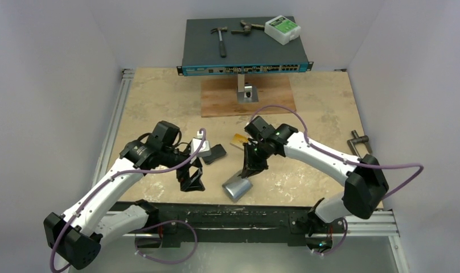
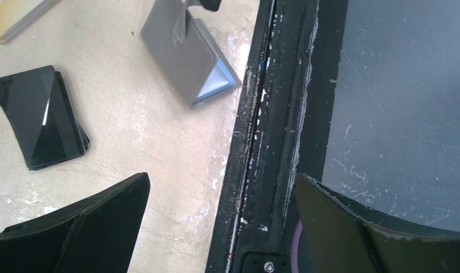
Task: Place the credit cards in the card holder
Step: Open the card holder at the center of the board.
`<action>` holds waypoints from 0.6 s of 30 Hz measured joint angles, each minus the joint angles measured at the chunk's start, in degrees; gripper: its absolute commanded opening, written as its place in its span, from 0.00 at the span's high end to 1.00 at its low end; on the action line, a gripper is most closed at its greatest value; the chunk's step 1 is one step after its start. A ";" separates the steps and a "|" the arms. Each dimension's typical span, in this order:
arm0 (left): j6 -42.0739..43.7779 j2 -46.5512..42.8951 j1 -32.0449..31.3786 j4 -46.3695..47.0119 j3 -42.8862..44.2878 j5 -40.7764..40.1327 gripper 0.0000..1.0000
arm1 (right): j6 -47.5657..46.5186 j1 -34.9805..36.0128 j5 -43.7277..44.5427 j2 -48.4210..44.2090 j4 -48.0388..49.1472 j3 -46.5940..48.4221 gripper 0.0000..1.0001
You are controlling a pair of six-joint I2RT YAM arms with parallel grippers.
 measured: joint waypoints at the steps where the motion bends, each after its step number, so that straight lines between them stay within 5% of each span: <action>1: -0.15 0.11 -0.04 0.33 0.00 -0.33 0.00 | -0.13 0.02 0.46 -1.14 -0.59 0.09 1.00; 8: -2.86 -0.15 -0.17 1.14 0.00 -0.98 0.00 | -1.51 2.51 9.99 -2.21 -8.20 5.81 1.00; 18: -3.89 -2.51 -0.22 0.22 0.00 -0.42 0.00 | -3.21 11.98 17.66 10.27 -12.20 14.49 0.99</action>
